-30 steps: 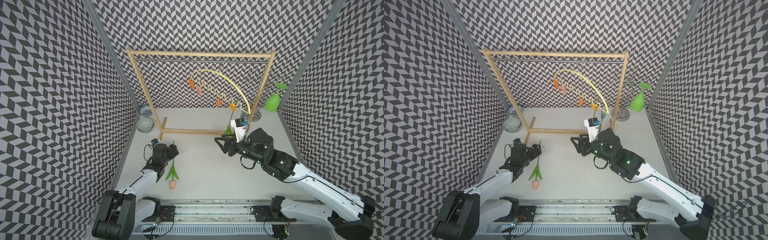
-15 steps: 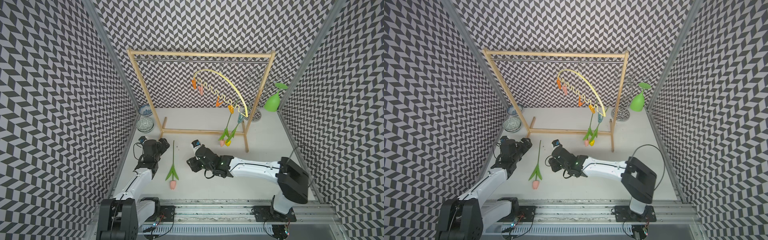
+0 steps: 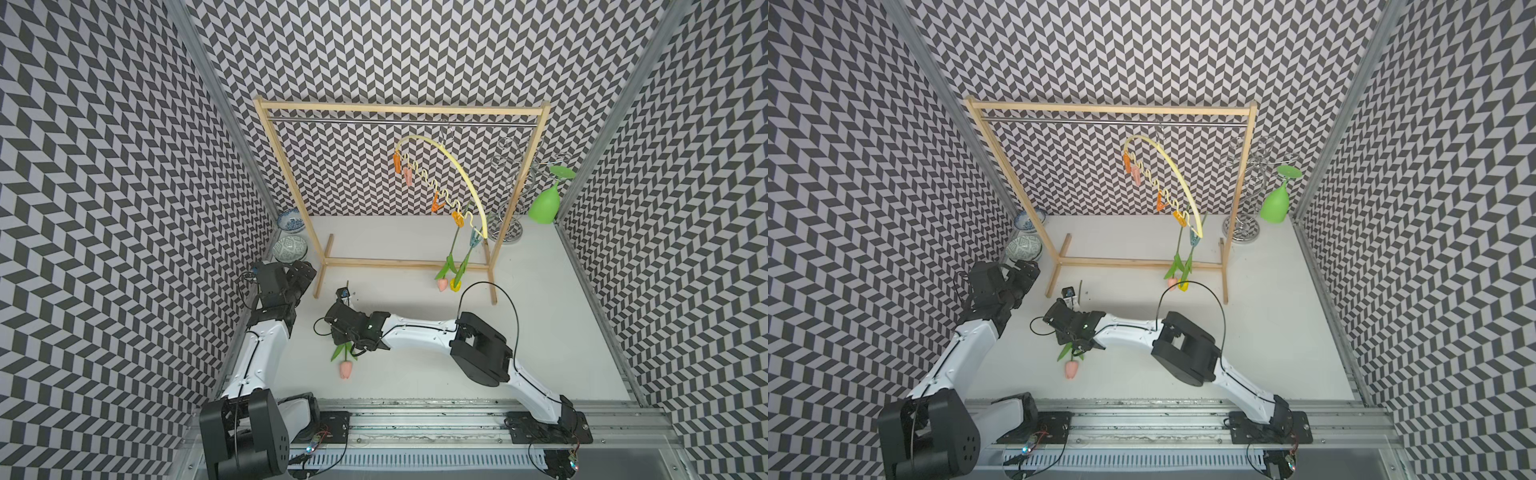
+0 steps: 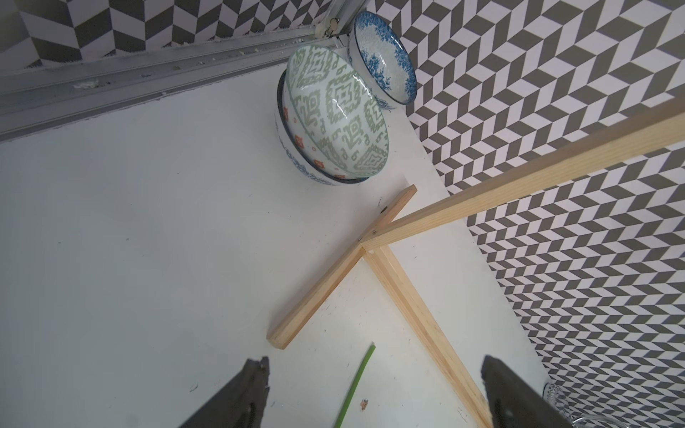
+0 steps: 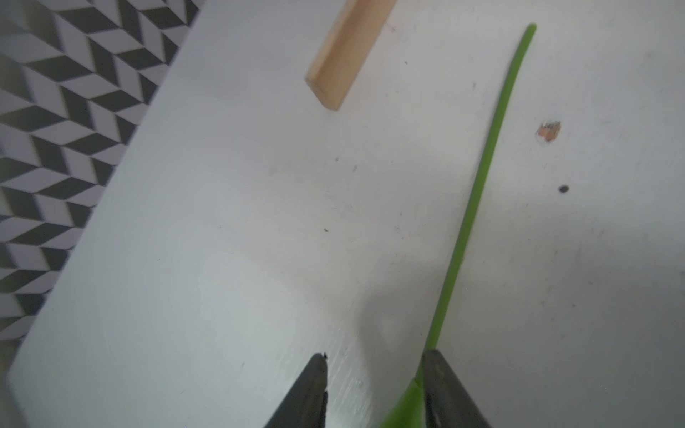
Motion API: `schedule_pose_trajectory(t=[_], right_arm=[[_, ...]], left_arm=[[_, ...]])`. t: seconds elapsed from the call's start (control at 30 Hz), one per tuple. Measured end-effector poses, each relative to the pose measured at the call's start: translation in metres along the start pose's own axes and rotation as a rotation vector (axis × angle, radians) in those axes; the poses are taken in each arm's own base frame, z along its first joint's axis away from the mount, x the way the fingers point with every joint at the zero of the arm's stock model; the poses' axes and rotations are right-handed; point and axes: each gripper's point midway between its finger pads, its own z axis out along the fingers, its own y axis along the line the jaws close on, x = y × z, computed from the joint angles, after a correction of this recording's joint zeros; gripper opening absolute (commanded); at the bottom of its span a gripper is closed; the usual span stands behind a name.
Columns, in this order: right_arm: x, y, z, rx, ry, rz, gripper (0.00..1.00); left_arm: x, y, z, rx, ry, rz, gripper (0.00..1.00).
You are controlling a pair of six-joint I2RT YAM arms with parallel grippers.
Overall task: Dry the flowers on a clothes hanger
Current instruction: Pick up the flower at the center of the board.
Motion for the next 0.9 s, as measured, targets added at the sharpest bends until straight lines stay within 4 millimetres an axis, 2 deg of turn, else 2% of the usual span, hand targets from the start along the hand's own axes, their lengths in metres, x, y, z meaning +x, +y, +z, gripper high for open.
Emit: schedule_pose_trajectory(t=[0.07,0.23,0.43,0.7,0.8,0.9], right_arm=[[0.000,-0.002,0.006,0.036,-0.004,0.022,0.39],[-0.008,-0.007,-0.001,0.098,-0.040,0.058,0.37],[-0.004,-0.010,-0.004,0.133,-0.046,0.060,0.34],[0.000,-0.011,0.008,0.145,-0.049,0.056,0.28],[-0.002,-0.011,0.011,0.144,-0.059,0.059,0.21],[-0.003,-0.011,0.014,0.144,-0.068,0.059,0.01]], left_arm=[[0.000,-0.001,-0.001,0.005,0.010,-0.003,0.93],[0.004,-0.003,-0.002,0.018,0.035,-0.004,0.92],[0.008,-0.005,-0.002,0.030,0.055,-0.007,0.91],[0.009,-0.006,-0.002,0.038,0.063,-0.007,0.90],[0.009,-0.007,-0.002,0.041,0.068,-0.007,0.90],[0.009,-0.009,-0.002,0.047,0.070,-0.007,0.90]])
